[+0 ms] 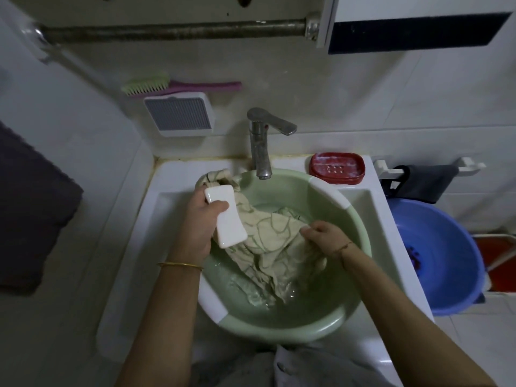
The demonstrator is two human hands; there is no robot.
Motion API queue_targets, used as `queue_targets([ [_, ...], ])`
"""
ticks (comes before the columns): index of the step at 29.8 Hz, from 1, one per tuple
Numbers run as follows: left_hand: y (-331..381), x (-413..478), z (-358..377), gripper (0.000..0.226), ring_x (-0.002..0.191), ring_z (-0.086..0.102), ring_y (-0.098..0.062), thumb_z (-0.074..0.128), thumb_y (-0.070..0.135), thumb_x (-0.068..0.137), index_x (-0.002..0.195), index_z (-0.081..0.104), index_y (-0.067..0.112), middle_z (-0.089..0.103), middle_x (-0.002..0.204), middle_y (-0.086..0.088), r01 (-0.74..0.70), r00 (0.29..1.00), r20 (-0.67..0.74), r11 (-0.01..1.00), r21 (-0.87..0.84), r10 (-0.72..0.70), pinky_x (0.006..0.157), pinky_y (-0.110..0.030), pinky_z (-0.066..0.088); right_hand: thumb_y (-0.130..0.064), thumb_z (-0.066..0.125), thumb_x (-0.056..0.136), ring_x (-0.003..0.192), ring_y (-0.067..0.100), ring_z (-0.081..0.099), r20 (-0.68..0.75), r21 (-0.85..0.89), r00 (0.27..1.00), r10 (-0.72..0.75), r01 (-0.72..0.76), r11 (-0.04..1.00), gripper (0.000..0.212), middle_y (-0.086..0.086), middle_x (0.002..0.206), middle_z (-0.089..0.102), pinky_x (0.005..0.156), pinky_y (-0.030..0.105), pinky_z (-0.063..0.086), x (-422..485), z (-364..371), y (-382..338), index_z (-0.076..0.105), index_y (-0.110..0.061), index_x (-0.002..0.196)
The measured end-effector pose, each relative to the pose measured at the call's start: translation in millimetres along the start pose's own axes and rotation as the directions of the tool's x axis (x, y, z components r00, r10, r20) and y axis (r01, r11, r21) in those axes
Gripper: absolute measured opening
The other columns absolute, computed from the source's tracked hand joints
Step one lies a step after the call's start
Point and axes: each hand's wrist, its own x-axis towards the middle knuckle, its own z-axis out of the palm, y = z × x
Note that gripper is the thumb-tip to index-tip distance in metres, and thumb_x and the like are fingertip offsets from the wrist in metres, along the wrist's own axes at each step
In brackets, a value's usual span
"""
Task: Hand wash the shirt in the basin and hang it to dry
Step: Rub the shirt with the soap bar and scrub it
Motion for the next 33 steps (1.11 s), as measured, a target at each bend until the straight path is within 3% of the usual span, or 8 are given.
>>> queue_targets([
  [8,-37,2,32,0.026,0.093,0.057,-0.028,0.044,-0.002,0.094,0.118,0.052,0.006,0.061,0.104,-0.014,0.069,0.998,0.020,0.991,-0.118,-0.067,0.088,-0.042,0.046,-0.038,0.056,0.085,0.078,0.019,0.059,0.067,0.747,0.981,-0.180,0.070,0.661,0.024,0.005,0.086,0.065,0.071,0.033,0.046,-22,-1,-40,0.062,-0.016,0.091],
  [10,-40,0,41,0.031,0.101,0.057,-0.030,0.042,0.004,0.097,0.127,0.048,0.001,0.058,0.118,-0.022,0.105,0.994,0.050,0.974,-0.198,-0.097,0.091,-0.044,0.048,-0.033,0.064,0.081,0.081,0.016,0.055,-0.049,0.590,0.938,-0.342,0.304,0.748,0.019,0.000,0.085,0.062,0.074,0.032,0.045,-28,15,-48,0.062,-0.017,0.089],
  [12,-38,-2,50,0.036,0.090,0.064,-0.026,0.036,0.018,0.101,0.129,0.047,-0.001,0.060,0.113,-0.022,0.189,0.982,0.076,0.932,-0.310,-0.174,0.076,-0.033,0.057,-0.035,0.056,0.083,0.089,0.020,0.053,-0.087,0.100,0.778,-0.622,0.628,0.772,0.027,0.005,0.094,0.060,0.082,0.031,0.040,-27,36,-48,0.064,-0.012,0.093],
  [15,-33,-11,58,0.056,0.087,0.067,-0.020,0.030,0.049,0.098,0.124,0.056,0.006,0.066,0.107,-0.014,0.372,0.927,0.215,0.830,-0.416,-0.308,0.070,-0.029,0.057,-0.041,0.039,0.087,0.092,0.032,0.050,-0.065,-0.407,0.680,-0.731,0.651,0.641,0.036,0.013,0.104,0.053,0.081,0.034,0.036,-17,60,-45,0.060,-0.016,0.101],
  [20,-32,-26,69,0.053,0.119,0.056,-0.024,0.024,0.052,0.098,0.127,0.055,0.019,0.062,0.126,-0.008,0.359,0.930,0.244,0.828,-0.431,-0.276,0.105,-0.042,0.040,-0.035,0.037,0.092,0.085,0.026,0.047,-0.242,-0.219,0.824,-0.513,0.469,0.856,0.033,0.009,0.092,0.046,0.079,0.042,0.044,2,54,-59,0.054,-0.007,0.095],
  [24,-34,-16,64,0.063,0.117,0.058,-0.024,0.021,0.066,0.092,0.130,0.052,0.027,0.062,0.125,-0.006,0.393,0.917,0.250,0.813,-0.430,-0.311,0.102,-0.041,0.042,-0.038,0.037,0.091,0.080,0.017,0.044,-0.201,-0.259,0.746,-0.635,0.585,0.769,0.024,-0.002,0.091,0.040,0.069,0.030,0.037,-24,70,-47,0.050,-0.018,0.093],
  [30,-38,-20,67,0.069,0.123,0.052,-0.023,0.023,0.066,0.090,0.138,0.045,0.022,0.058,0.133,-0.004,0.430,0.893,0.342,0.782,-0.450,-0.294,0.109,-0.042,0.035,-0.026,0.044,0.097,0.079,0.018,0.043,-0.289,-0.157,0.873,-0.393,0.362,0.919,0.015,0.007,0.089,0.046,0.069,0.028,0.031,6,50,-63,0.047,-0.016,0.086],
  [33,-34,-13,62,0.070,0.114,0.059,-0.025,0.026,0.065,0.091,0.135,0.050,0.017,0.063,0.123,-0.009,0.441,0.894,0.326,0.724,-0.530,-0.306,0.098,-0.037,0.044,-0.031,0.045,0.095,0.078,0.019,0.044,-0.195,-0.241,0.834,-0.516,0.469,0.850,0.018,0.006,0.086,0.047,0.064,0.027,0.027,-7,56,-61,0.047,-0.018,0.083],
])
